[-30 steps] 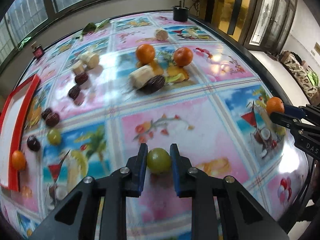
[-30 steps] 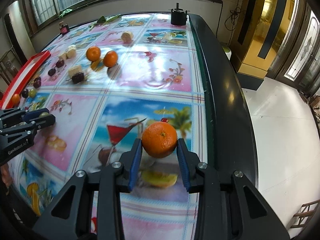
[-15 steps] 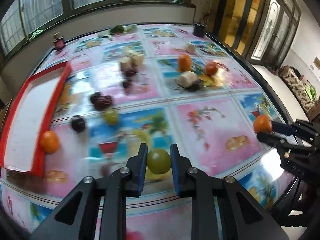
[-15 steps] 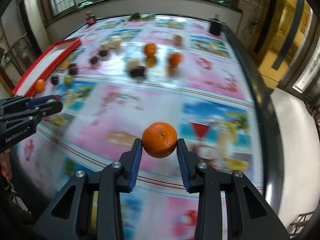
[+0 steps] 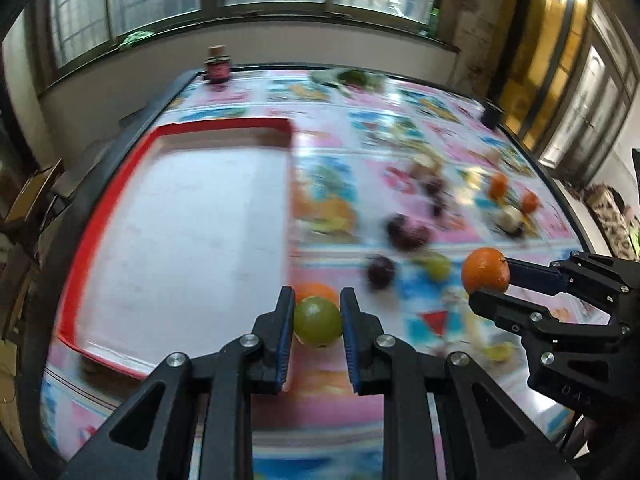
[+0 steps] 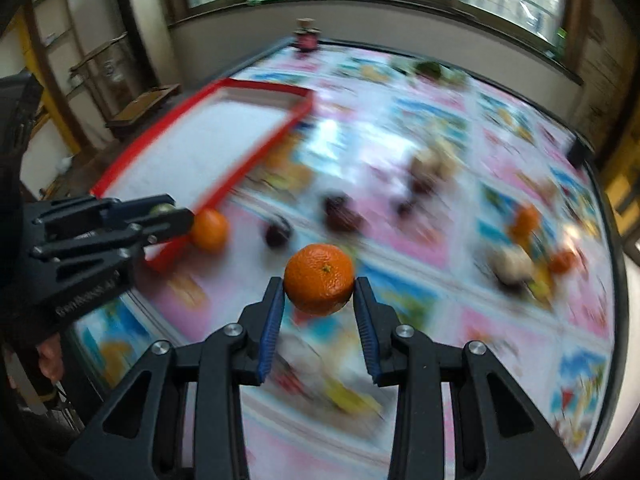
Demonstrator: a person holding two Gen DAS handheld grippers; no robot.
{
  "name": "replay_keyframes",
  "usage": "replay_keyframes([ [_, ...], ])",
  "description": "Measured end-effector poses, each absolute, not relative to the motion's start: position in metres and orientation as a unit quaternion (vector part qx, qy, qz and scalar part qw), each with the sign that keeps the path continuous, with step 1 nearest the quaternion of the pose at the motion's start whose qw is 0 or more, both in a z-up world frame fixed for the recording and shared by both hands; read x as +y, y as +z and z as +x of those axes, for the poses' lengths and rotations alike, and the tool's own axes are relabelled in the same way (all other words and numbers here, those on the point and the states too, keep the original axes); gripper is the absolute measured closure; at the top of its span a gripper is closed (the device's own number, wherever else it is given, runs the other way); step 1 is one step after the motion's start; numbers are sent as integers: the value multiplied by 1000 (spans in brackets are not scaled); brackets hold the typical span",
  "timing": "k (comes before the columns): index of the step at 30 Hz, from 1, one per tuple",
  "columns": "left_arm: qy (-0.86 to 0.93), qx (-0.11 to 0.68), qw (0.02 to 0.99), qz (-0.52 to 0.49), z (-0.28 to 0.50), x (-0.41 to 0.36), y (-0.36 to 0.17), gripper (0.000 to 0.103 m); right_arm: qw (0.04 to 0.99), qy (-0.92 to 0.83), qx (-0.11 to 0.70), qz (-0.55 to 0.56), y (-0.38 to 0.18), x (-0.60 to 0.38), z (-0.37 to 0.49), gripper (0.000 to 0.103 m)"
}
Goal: Organize fruits
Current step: 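Carry the orange and grape to the red tray and open both grippers, then grasp a dark date with the right gripper while the left gripper grasps a green grape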
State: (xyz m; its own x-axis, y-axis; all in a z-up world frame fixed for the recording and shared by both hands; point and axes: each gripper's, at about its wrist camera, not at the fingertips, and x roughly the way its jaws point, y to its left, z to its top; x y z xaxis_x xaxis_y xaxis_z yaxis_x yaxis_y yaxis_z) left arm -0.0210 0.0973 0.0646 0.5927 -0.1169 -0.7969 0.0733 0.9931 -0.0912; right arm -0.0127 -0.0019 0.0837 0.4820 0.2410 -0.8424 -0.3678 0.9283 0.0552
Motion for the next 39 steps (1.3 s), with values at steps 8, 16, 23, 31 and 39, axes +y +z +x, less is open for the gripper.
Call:
replay_keyframes([
  [8,-6,447,894,-30,40,173,66,82,859,201,464,-78,84,84,66,66],
  [16,31,461,886,-29,130,212,47,82,863,186,466,-66,64,138,156,66],
  [23,36,502,863,-49,153,231,17,81,850,165,494,-74,40,149,188,66],
  [31,53,503,862,-41,152,228,19,49,845,142,502,-118,35,150,188,64],
  [39,54,485,872,-28,127,223,33,37,846,143,498,-126,49,143,158,58],
])
